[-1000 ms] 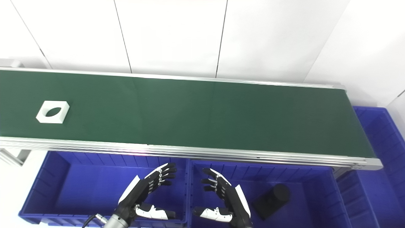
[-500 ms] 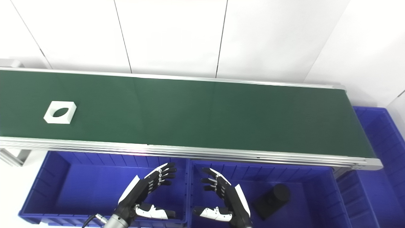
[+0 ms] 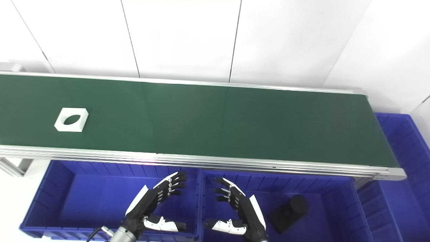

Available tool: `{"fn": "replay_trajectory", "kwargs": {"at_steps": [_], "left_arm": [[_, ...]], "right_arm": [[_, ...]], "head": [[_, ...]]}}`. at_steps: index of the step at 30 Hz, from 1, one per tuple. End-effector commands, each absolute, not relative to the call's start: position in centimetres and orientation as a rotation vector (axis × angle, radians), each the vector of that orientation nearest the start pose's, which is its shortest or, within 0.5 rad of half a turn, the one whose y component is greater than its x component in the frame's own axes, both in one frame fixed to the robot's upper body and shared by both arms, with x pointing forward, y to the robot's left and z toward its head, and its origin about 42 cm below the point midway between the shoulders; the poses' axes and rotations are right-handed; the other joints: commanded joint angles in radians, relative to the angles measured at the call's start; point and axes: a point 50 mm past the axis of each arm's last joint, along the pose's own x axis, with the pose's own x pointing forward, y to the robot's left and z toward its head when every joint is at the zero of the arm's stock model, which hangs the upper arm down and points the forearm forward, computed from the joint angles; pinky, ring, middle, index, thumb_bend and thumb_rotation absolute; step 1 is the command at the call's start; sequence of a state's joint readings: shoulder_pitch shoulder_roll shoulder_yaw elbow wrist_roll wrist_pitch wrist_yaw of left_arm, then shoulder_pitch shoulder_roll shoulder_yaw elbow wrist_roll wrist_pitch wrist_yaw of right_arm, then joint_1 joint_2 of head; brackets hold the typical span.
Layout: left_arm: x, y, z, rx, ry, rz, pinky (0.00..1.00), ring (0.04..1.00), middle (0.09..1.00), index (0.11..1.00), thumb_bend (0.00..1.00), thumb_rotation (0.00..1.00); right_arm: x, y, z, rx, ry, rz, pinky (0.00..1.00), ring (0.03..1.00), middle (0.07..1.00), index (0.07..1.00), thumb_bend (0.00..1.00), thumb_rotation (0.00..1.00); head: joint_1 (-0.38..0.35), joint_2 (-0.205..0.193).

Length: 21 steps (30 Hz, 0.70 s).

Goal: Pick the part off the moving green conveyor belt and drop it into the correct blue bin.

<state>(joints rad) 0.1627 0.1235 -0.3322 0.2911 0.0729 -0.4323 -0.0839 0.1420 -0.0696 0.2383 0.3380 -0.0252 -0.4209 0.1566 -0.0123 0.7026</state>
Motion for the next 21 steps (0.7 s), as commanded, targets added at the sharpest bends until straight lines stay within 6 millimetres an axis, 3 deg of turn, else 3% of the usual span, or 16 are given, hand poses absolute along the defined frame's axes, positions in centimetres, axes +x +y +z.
{"fn": "replay_trajectory", "kwargs": {"at_steps": [1, 21], "left_arm": [[20.26, 17.05, 1.75, 0.117, -0.057, -0.414, 0.78, 0.829, 0.867, 0.883, 0.93, 0.25], [20.14, 17.13, 1.66, 0.120, -0.053, -0.421, 0.78, 0.830, 0.869, 0.889, 0.94, 0.24]], "right_arm": [[21.04, -17.08, 1.15, -0.046, -0.031, 0.371, 0.72, 0.789, 0.888, 0.828, 0.95, 0.36], [20.90, -17.03, 1.02, -0.057, -0.026, 0.372, 0.72, 0.787, 0.886, 0.827, 0.95, 0.35]], "head": [[0.001, -0.001], [-0.001, -0.022]]}}
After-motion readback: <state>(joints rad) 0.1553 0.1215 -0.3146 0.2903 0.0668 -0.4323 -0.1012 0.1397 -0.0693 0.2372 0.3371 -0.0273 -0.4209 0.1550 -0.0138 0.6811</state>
